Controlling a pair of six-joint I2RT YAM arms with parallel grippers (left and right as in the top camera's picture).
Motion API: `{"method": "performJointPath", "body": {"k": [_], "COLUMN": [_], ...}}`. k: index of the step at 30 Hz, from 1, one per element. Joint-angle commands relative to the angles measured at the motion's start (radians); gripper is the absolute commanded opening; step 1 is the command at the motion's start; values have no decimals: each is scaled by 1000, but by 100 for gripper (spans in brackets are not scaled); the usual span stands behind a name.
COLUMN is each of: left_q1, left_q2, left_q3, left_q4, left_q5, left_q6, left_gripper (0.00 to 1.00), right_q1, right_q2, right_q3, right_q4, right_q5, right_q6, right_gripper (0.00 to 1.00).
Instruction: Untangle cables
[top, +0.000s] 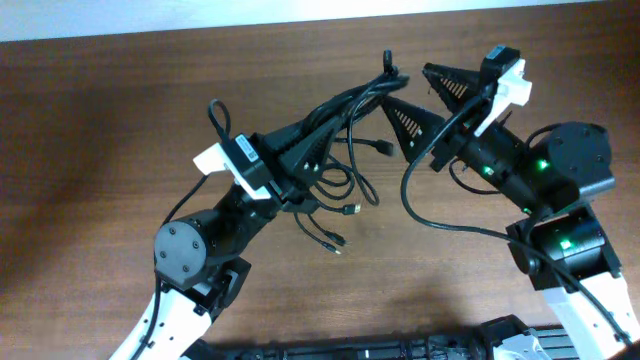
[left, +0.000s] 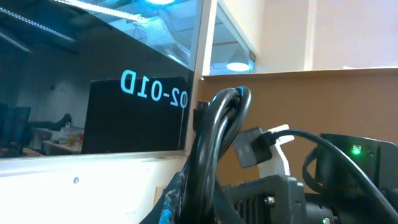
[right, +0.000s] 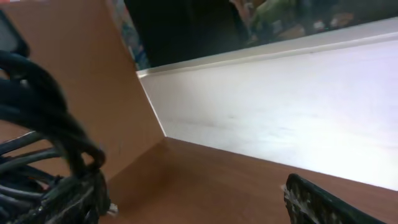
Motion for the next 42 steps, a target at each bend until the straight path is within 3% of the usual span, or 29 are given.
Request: {"method": "performJointPath", "body": {"k": [1,15,28,42], "left_q1": [-3,-3,-4,-3], "left_q2": [-15,5,5,31], "left_q3": [27,27,27,27], "left_q4": [14,0,0,30], "left_q5": [5,-50,41,47], "left_q6": [11,26,22,23], "left_gripper": [0,0,0,0], "right_q1": [-5,-5,-5,-5], "right_q2": [5,4,54,58], "right_q3": [5,5,5,5], "right_q4": [1,-17,1,0], "right_q5": [31,-103,-34,-23], "right_q6": [-13,-2,-2,-2], "right_gripper": [90,90,90,90]}}
